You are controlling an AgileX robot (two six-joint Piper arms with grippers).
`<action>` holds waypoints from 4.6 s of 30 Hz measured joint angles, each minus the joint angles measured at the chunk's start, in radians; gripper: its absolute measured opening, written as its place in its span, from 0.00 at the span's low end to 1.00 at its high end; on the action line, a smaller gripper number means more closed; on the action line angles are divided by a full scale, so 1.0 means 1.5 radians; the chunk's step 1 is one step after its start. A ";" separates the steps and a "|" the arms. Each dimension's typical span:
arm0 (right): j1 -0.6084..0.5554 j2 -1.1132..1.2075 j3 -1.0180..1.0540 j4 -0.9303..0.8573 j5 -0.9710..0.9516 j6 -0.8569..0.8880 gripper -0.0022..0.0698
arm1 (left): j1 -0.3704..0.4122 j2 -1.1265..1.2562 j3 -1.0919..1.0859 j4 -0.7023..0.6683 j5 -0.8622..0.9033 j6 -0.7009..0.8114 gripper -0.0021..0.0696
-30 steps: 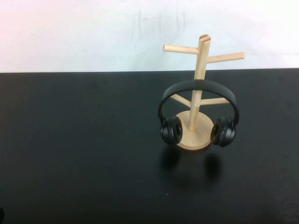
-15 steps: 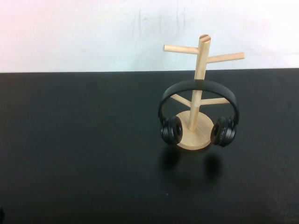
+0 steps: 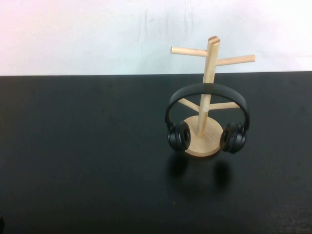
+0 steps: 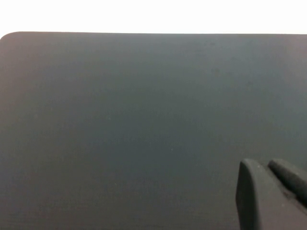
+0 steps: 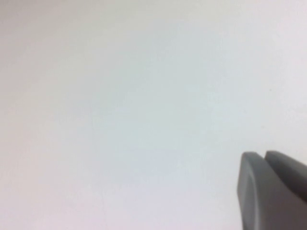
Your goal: Take out the headphones from the headphone stand
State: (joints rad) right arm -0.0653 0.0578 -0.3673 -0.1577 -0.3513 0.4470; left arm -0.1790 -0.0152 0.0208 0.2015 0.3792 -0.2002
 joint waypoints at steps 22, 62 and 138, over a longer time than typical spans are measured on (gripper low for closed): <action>0.106 0.501 -0.150 -0.301 0.260 -0.147 0.02 | 0.000 0.000 0.000 0.000 0.000 0.000 0.03; 0.365 0.858 -0.262 -0.435 0.188 -0.199 0.65 | 0.000 0.000 0.000 0.000 0.000 0.000 0.03; 0.121 1.151 -0.516 -0.006 0.731 -0.406 0.63 | 0.000 0.000 0.000 0.000 0.000 0.000 0.03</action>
State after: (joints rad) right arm 0.1157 1.7836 -1.1411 -0.1671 0.7458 -0.1626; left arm -0.1790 -0.0152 0.0208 0.2015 0.3792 -0.2002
